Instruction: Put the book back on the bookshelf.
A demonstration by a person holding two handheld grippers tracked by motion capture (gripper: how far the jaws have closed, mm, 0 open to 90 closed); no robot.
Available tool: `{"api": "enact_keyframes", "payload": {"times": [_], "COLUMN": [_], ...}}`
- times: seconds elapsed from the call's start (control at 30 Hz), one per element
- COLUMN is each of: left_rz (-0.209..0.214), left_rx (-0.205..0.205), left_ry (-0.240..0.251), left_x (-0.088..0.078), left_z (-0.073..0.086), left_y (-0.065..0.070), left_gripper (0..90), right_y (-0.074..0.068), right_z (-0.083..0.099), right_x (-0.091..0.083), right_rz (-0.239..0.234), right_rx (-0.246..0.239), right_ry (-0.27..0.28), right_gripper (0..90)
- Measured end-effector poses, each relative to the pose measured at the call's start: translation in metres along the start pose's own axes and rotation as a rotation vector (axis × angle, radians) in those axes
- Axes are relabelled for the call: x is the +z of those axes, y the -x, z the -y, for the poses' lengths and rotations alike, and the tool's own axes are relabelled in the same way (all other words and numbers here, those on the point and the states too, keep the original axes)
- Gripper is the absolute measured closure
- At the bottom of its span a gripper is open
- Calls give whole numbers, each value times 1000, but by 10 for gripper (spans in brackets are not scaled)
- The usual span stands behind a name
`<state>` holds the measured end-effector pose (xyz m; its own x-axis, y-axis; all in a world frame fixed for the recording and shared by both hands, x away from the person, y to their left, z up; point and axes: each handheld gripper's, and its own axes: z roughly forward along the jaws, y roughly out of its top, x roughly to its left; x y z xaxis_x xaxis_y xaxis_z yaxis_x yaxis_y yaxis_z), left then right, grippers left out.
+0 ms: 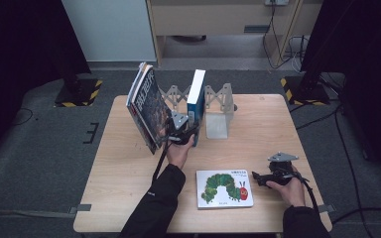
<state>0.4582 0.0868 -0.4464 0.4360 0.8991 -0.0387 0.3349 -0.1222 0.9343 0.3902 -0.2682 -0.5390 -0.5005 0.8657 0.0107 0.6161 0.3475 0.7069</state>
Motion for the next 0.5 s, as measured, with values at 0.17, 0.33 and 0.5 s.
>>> {"api": "enact_keyframes", "payload": {"times": [0.17,0.33,0.5], "left_rz": [6,-4,-4], "left_rx": [-45,-49,-71], "left_ry": [-13,-24,-30], "left_x": [1,2,4], "left_z": [2,0,-1], "left_y": [0,4,8], "left_gripper": [580,583,584], "right_y": [0,0,0], "right_z": [0,0,0], "right_x": [0,0,0], "right_rz": [1,1,2], "right_rx": [0,0,0], "right_ry": [1,2,1], "right_gripper": [30,30,30]}}
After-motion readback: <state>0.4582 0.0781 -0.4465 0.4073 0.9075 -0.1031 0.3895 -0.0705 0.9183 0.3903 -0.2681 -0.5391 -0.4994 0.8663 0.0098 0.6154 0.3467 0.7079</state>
